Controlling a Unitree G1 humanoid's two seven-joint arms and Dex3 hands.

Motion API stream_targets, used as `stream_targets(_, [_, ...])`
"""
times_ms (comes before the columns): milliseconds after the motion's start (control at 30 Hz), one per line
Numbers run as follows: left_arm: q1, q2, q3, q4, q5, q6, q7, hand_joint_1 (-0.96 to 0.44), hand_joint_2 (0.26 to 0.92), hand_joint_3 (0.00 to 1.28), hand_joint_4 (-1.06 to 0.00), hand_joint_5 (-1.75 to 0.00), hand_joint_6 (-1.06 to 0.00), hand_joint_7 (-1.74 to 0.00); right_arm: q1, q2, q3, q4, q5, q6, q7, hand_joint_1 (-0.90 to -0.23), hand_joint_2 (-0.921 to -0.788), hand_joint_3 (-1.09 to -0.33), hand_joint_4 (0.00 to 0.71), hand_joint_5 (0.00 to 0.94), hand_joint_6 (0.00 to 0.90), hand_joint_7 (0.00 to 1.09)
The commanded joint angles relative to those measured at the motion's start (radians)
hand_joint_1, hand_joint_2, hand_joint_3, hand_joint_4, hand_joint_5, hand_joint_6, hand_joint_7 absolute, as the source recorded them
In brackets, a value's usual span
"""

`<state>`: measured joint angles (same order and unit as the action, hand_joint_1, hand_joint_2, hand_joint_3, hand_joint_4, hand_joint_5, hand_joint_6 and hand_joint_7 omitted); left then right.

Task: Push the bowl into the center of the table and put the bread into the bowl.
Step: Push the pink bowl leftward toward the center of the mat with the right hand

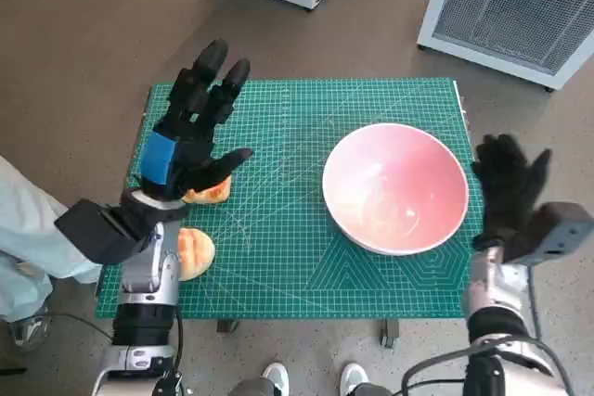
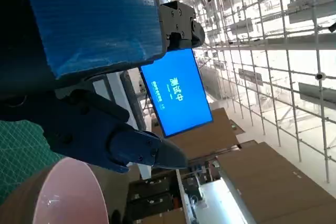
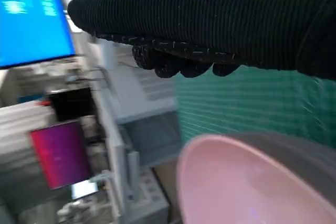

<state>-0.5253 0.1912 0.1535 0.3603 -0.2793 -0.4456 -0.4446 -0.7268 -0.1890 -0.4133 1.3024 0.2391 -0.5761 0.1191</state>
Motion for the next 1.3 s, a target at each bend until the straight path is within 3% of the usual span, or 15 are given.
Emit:
stream_targets(33, [0.019,0.011,0.006,-0.035,-0.009,0.010,-0.003,-0.62,0.921,0.14,-0.21,-0.01,-0.06,-0.25,-0.005,0.034,0.003,0.018,-0.012,0.052,-0.018,-0.553,-0.921,-0.889,0.264,0.005,0.251,0.27])
stream_targets(567, [0.072,0.035,0.029,-0.108,-0.018,0.043,-0.004,-0.60,0.921,0.12,-0.21,0.00,-0.07,-0.23,-0.059,0.102,-0.035,0.021,0.013,0.095,0.054,-0.565,-0.921,-0.880,0.250,0.001,0.268,0.23])
stream_targets(767, [0.075,0.036,0.027,-0.114,-0.019,0.047,-0.002,-0.60,0.921,0.12,-0.21,0.00,-0.07,-0.22,-0.060,0.102,-0.041,0.021,0.010,0.096,0.057,-0.564,-0.921,-0.878,0.250,0.001,0.271,0.23])
stream_targets(900, [0.109,0.056,0.049,-0.131,-0.017,0.021,0.000,-0.59,0.921,0.12,-0.21,0.00,-0.07,-0.21,-0.105,0.150,-0.051,0.023,0.022,0.115,0.060,-0.573,-0.921,-0.863,0.265,0.007,0.289,0.23])
stream_targets(1300, [0.154,0.067,0.069,-0.173,0.000,0.017,0.024,-0.60,0.921,0.12,-0.21,0.00,-0.08,-0.18,-0.143,0.194,-0.044,0.027,0.007,0.139,0.045,-0.585,-0.921,-0.854,0.281,0.010,0.307,0.23])
